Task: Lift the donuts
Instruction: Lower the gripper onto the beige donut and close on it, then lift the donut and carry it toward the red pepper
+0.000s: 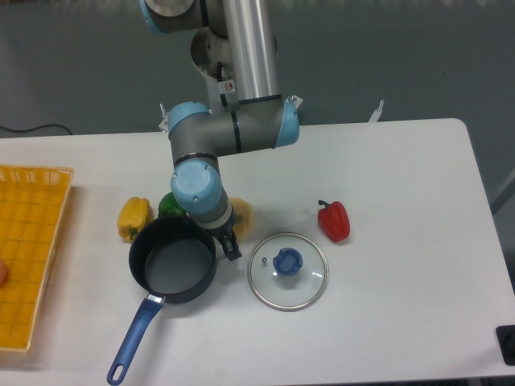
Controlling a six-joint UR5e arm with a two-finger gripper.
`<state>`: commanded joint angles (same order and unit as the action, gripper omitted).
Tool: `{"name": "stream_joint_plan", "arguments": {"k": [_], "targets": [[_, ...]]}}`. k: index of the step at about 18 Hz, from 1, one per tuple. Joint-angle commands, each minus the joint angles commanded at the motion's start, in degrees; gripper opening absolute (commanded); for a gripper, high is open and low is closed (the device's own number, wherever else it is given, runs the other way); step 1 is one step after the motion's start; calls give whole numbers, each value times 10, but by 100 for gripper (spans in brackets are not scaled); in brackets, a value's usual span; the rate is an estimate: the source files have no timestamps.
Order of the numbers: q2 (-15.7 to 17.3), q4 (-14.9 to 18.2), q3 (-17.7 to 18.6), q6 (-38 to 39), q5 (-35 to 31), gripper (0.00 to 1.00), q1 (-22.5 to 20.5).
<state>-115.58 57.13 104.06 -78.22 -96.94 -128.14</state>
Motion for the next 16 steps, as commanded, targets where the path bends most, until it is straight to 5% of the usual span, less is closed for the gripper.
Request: {"name": "stream_joint_plan", "arguments": {"k": [7, 13, 16], "targets": [[1, 3, 0, 1, -1, 34, 1], [18, 8, -9, -3, -1, 31, -6], [38, 46, -25, -8, -1, 31, -25]]}}
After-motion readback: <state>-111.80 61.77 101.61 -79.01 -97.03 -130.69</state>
